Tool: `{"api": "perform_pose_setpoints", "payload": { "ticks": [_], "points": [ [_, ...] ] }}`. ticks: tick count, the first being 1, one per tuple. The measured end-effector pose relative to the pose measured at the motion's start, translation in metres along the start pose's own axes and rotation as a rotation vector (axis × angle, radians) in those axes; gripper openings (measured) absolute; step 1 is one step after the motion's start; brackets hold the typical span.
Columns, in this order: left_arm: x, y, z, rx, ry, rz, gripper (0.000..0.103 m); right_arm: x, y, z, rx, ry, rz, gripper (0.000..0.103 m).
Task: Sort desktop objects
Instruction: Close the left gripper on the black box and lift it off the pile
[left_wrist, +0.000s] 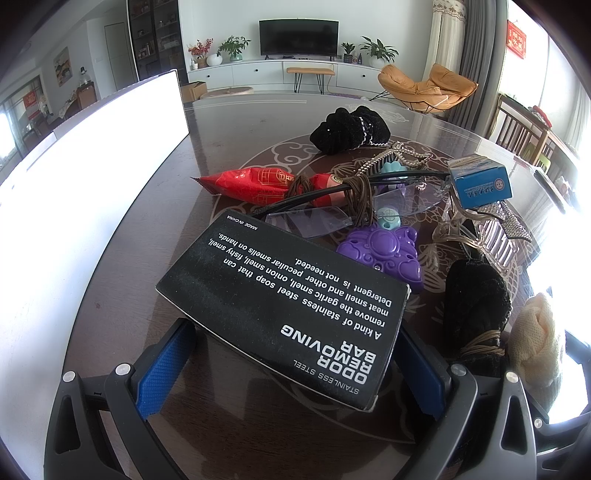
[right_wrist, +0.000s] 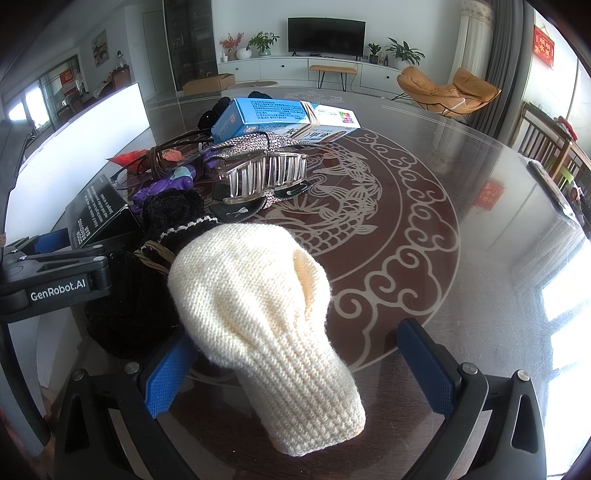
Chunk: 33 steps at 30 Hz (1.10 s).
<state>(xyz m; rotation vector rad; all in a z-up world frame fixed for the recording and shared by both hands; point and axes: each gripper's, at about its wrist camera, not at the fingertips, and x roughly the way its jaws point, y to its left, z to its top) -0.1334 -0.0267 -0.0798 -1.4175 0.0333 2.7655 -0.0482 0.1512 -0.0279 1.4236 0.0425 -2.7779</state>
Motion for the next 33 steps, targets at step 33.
{"api": "perform_pose_setpoints", "payload": {
  "ticks": [33],
  "points": [
    [-0.011, 0.014, 0.047, -0.058, 0.025, -0.066, 0.103, 0.002, -0.003, -0.001, -0.012, 0.0, 0.015, 0.103]
  ]
}}
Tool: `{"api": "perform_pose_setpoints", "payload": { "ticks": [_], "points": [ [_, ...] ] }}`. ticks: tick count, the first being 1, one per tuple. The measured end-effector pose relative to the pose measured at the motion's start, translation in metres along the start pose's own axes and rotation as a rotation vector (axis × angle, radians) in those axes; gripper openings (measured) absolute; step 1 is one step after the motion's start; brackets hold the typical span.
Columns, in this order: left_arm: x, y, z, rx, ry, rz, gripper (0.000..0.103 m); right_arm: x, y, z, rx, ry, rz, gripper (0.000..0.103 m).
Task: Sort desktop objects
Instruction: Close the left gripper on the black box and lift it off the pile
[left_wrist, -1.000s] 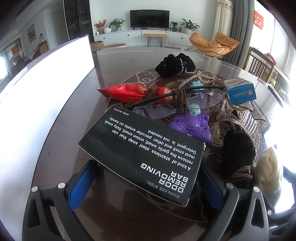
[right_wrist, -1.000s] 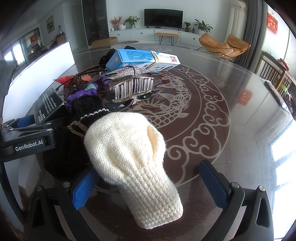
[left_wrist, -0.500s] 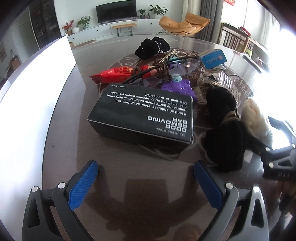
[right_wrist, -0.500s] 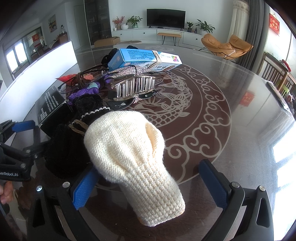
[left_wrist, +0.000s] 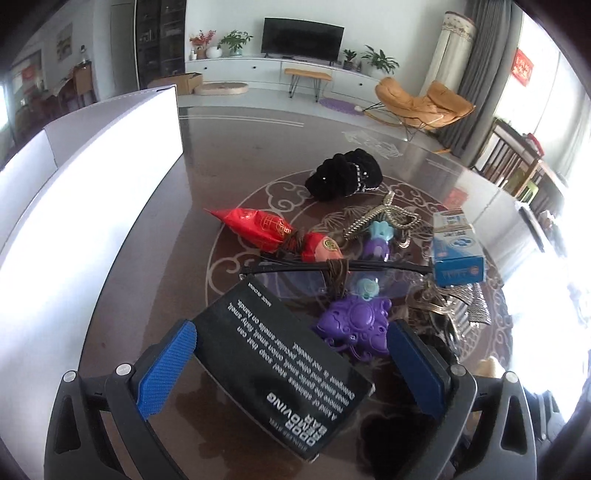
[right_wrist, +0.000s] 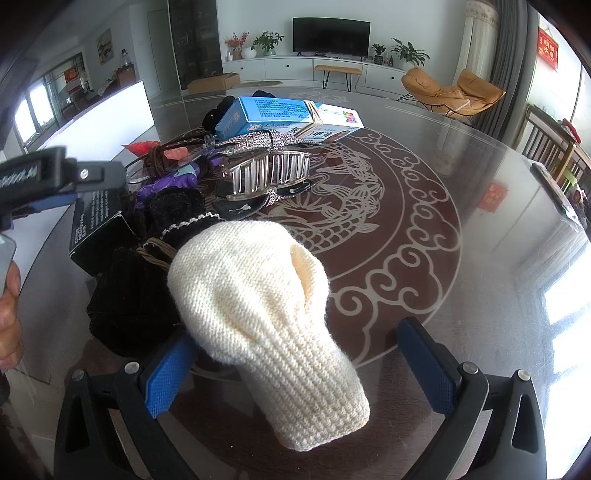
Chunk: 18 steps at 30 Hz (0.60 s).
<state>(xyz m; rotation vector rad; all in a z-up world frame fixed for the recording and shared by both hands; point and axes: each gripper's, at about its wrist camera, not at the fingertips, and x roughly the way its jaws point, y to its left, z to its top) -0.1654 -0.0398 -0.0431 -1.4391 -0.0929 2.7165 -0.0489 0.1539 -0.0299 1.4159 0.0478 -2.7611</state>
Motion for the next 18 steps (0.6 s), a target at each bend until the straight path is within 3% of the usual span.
{"api": "perform_pose_setpoints", "payload": {
  "ticks": [2, 4, 7, 10, 12, 14, 18],
  "points": [
    [0.007, -0.006, 0.0, 0.044, 0.013, 0.082, 0.103, 0.0, 0.0, 0.0, 0.0, 0.0, 0.0, 0.103],
    [0.007, -0.003, -0.008, 0.09, 0.019, 0.108, 0.103, 0.0, 0.0, 0.0, 0.0, 0.0, 0.0, 0.103],
    [-0.006, 0.019, -0.028, 0.123, 0.027, 0.074, 0.103, 0.0, 0.0, 0.0, 0.0, 0.0, 0.0, 0.103],
    [-0.015, 0.037, -0.042, 0.173, 0.027, 0.094, 0.103, 0.0, 0.0, 0.0, 0.0, 0.0, 0.0, 0.103],
    [-0.019, 0.042, -0.044, 0.181, 0.021, 0.041, 0.103, 0.0, 0.0, 0.0, 0.0, 0.0, 0.0, 0.103],
    [-0.02, 0.039, -0.04, 0.188, 0.011, 0.016, 0.103, -0.001, 0.0, 0.0, 0.0, 0.0, 0.0, 0.103],
    [-0.005, 0.016, -0.023, 0.279, 0.018, 0.038, 0.103, 0.0, 0.0, 0.0, 0.0, 0.0, 0.0, 0.103]
  ]
}}
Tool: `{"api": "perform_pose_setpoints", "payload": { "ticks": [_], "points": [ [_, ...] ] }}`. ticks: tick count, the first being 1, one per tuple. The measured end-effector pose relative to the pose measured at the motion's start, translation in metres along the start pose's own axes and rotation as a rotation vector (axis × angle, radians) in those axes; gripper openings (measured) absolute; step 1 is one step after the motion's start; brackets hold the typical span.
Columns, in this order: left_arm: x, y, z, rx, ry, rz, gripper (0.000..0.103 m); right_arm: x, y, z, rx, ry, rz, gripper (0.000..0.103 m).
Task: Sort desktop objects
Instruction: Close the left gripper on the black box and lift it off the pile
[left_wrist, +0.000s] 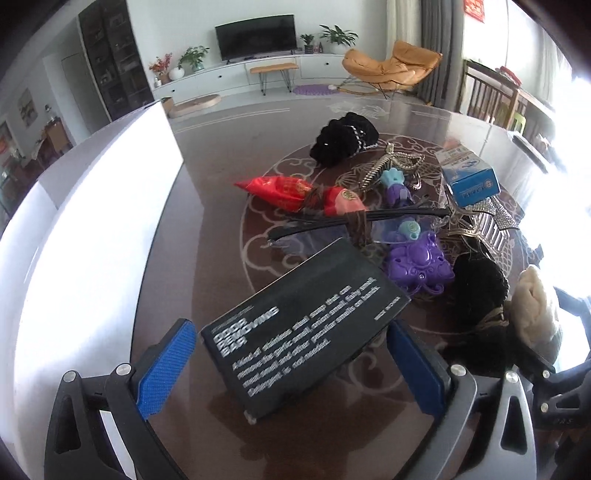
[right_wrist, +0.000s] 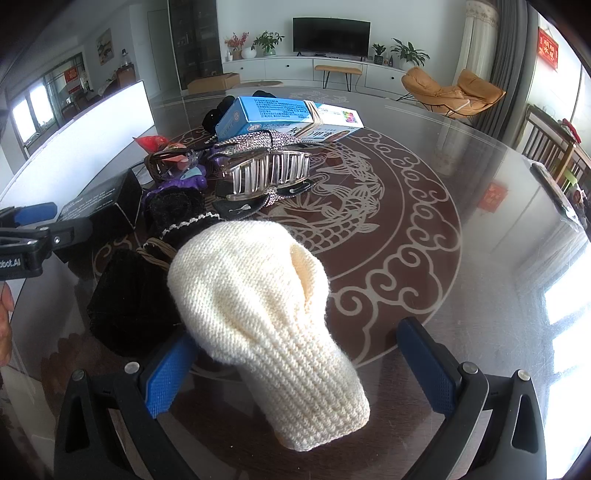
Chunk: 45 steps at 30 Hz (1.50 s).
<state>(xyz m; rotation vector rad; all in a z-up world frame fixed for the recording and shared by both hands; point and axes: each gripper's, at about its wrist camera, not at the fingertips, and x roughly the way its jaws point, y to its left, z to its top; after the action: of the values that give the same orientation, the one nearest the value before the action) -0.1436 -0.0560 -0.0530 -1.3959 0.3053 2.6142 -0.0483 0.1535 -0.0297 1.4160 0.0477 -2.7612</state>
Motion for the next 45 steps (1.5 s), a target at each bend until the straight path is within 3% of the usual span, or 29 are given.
{"api": "perform_pose_setpoints", "payload": {
  "ticks": [2, 4, 6, 7, 8, 9, 10, 12, 16, 19, 20, 21, 22, 23, 24, 26, 27, 28, 30, 34, 36, 38, 39, 40, 42, 43, 45],
  "points": [
    [0.007, -0.011, 0.007, 0.077, 0.013, 0.025, 0.103, 0.0, 0.0, 0.0, 0.0, 0.0, 0.0, 0.103],
    [0.004, -0.02, 0.005, 0.174, 0.0, 0.046, 0.09, 0.0, -0.001, 0.0, -0.018, 0.005, 0.016, 0.103],
    [-0.006, -0.026, -0.005, 0.264, -0.041, 0.062, 0.063, -0.005, -0.01, 0.001, -0.054, 0.052, 0.084, 0.103],
    [-0.013, -0.026, -0.011, 0.282, -0.058, 0.057, 0.061, -0.008, -0.02, 0.001, -0.032, 0.076, 0.122, 0.103],
    [-0.019, -0.025, -0.016, 0.284, -0.071, 0.052, 0.045, -0.012, -0.031, 0.001, 0.003, 0.099, 0.162, 0.103],
    [-0.026, -0.026, -0.022, 0.292, -0.089, 0.06, 0.016, -0.016, -0.041, 0.001, 0.033, 0.118, 0.189, 0.103],
    [-0.031, -0.024, -0.027, 0.281, -0.076, 0.036, 0.006, -0.02, -0.048, 0.003, 0.047, 0.133, 0.2, 0.103],
    [-0.039, -0.016, -0.039, 0.223, -0.059, -0.053, 0.004, -0.028, -0.05, 0.007, 0.016, 0.151, 0.192, 0.103],
    [-0.052, -0.004, -0.062, 0.154, -0.063, -0.135, 0.005, -0.043, -0.029, 0.019, -0.122, 0.136, 0.176, 0.103],
    [-0.063, -0.001, -0.065, 0.165, -0.078, -0.122, 0.009, -0.03, -0.013, 0.027, -0.195, 0.178, 0.158, 0.102],
    [-0.066, -0.001, -0.062, 0.181, -0.084, -0.115, 0.019, -0.025, -0.01, 0.029, -0.202, 0.189, 0.156, 0.101],
    [-0.067, -0.001, -0.055, 0.195, -0.094, -0.104, 0.038, -0.02, -0.009, 0.03, -0.205, 0.205, 0.167, 0.098],
    [-0.07, -0.001, -0.048, 0.21, -0.11, -0.09, 0.051, -0.015, -0.008, 0.03, -0.207, 0.227, 0.184, 0.091],
    [-0.07, 0.0, -0.039, 0.226, -0.125, -0.081, 0.074, -0.011, -0.006, 0.03, -0.212, 0.247, 0.193, 0.087],
    [-0.071, -0.001, -0.029, 0.244, -0.149, -0.068, 0.08, -0.007, -0.004, 0.031, -0.225, 0.265, 0.192, 0.081],
    [-0.065, -0.003, -0.006, 0.283, -0.171, -0.063, 0.081, -0.004, 0.003, 0.029, -0.253, 0.272, 0.177, 0.076],
    [-0.059, -0.004, 0.005, 0.304, -0.143, -0.089, 0.083, -0.003, 0.005, 0.028, -0.262, 0.269, 0.17, 0.07],
    [-0.051, -0.007, 0.014, 0.329, -0.097, -0.134, 0.083, -0.003, 0.007, 0.028, -0.264, 0.267, 0.165, 0.057],
    [-0.036, -0.013, 0.025, 0.374, -0.038, -0.176, 0.083, -0.002, 0.006, 0.026, -0.239, 0.266, 0.157, 0.045],
    [-0.018, -0.023, 0.034, 0.421, -0.031, -0.152, 0.083, -0.005, -0.004, 0.02, -0.178, 0.263, 0.165, 0.043],
    [-0.005, -0.025, 0.038, 0.408, 0.002, -0.177, 0.083, -0.009, -0.01, 0.016, -0.161, 0.275, 0.187, 0.043],
    [0.007, -0.028, 0.038, 0.398, 0.023, -0.185, 0.075, -0.014, -0.016, 0.015, -0.149, 0.282, 0.191, 0.043],
    [0.006, -0.031, 0.037, 0.408, -0.012, -0.149, 0.054, -0.017, -0.019, 0.015, -0.14, 0.28, 0.194, 0.043],
    [0.004, -0.031, 0.038, 0.4, -0.031, -0.143, 0.048, -0.023, -0.024, 0.016, -0.127, 0.279, 0.202, 0.043],
    [-0.003, -0.026, 0.041, 0.331, -0.037, -0.19, 0.008, -0.034, -0.032, 0.015, -0.11, 0.271, 0.216, 0.043],
    [-0.007, -0.023, 0.041, 0.292, -0.035, -0.201, 0.0, -0.04, -0.034, 0.014, -0.111, 0.266, 0.215, 0.043],
    [-0.021, -0.018, 0.035, 0.23, -0.067, -0.211, 0.0, -0.052, -0.036, 0.012, -0.127, 0.253, 0.204, 0.043]
  ]
}}
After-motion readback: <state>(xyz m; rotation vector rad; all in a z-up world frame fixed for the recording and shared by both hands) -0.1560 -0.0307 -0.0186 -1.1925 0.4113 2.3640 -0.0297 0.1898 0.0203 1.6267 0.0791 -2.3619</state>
